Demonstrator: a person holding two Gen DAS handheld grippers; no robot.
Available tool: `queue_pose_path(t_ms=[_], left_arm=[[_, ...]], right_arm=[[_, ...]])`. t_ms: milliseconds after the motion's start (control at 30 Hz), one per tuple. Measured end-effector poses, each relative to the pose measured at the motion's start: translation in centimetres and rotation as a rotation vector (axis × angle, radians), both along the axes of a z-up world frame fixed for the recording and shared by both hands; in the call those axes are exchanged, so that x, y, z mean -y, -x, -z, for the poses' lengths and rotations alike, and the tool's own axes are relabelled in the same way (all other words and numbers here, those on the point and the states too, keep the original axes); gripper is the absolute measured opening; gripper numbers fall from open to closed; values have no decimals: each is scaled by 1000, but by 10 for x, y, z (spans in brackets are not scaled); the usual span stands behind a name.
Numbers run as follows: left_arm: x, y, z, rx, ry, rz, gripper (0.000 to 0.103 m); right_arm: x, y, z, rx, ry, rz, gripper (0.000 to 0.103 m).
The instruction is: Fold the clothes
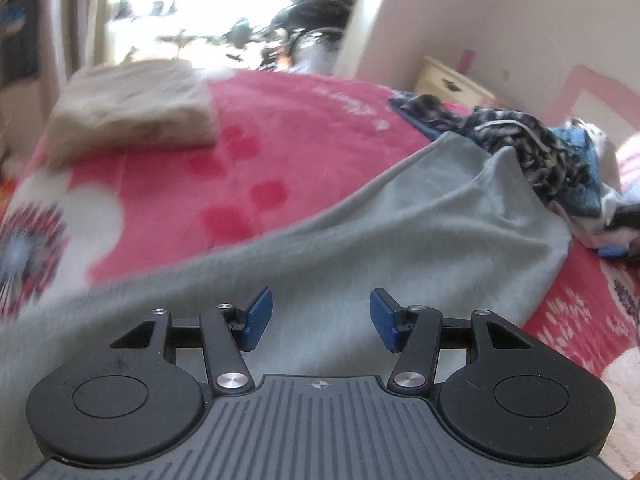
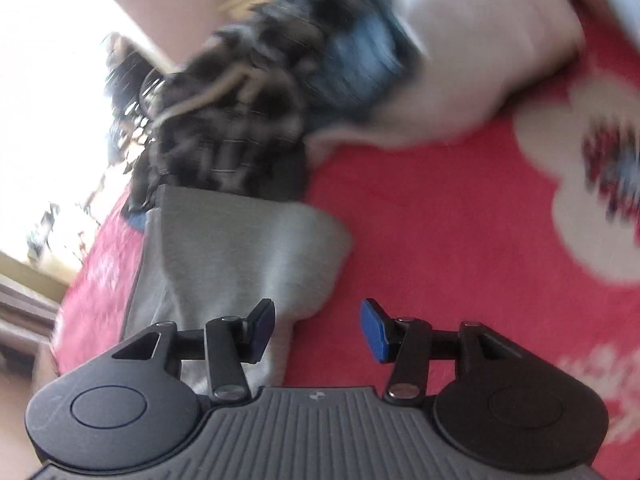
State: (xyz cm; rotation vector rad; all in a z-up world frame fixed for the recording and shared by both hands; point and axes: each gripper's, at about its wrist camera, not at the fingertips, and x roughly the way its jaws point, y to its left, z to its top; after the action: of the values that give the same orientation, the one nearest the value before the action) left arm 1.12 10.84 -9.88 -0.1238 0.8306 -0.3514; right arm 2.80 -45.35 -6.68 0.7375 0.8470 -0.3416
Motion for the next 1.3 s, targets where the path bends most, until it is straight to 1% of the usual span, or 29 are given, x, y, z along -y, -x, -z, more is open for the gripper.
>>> queue_pose_path(t_ms=[33, 133, 233, 300, 433, 500, 567, 667, 733, 833, 967, 1033, 1133, 1167, 1200, 1267, 1300], left_arm=[[5, -8, 1, 9, -12, 24, 54], [20, -32, 3, 35, -47, 97, 54], [35, -57, 4, 61, -82, 169, 54], [45, -72, 6, 77, -104, 216, 54], [59, -83, 20, 64, -130, 261, 54], [67, -88, 27, 58, -142, 283, 54], [72, -90, 34, 55, -155, 299, 54], [74, -88, 38, 71, -157, 310, 54], [75, -87, 41, 82, -159, 318, 53], [77, -84, 44, 105, -158, 337, 46], [81, -75, 45, 169, -191, 374, 37], [84, -70, 45, 207, -213, 394, 34], [85, -66, 46, 235, -226, 400, 33], [85, -65, 46, 241, -227, 399, 33], [85, -65, 46, 247, -225, 392, 32], [84, -65, 45, 258, -220, 376, 30], [84, -65, 44, 264, -217, 369, 28]], right_arm=[[-8, -11, -10, 11, 17, -45, 52], [-34, -57, -32, 42, 15, -161, 51], [-65, -113, -38, 27, 4, -236, 51], [-78, -147, -33, -26, 6, -250, 50], [-104, -216, -23, -131, 12, -277, 50], [-113, -241, -14, -188, 50, -265, 49], [-118, -257, -1, -269, 64, -261, 49], [-118, -274, 17, -372, 72, -216, 49], [-113, -279, 26, -396, 68, -176, 49], [-106, -286, 38, -422, 57, -124, 49], [-99, -291, 52, -457, 32, -79, 48], [-95, -291, 59, -474, 24, -56, 43], [-90, -282, 60, -455, 16, -29, 36], [-88, -279, 60, -445, 14, -26, 32], [-86, -275, 59, -435, 12, -23, 24], [-84, -266, 55, -406, 16, -27, 13], [-84, -260, 51, -383, 21, -33, 11]])
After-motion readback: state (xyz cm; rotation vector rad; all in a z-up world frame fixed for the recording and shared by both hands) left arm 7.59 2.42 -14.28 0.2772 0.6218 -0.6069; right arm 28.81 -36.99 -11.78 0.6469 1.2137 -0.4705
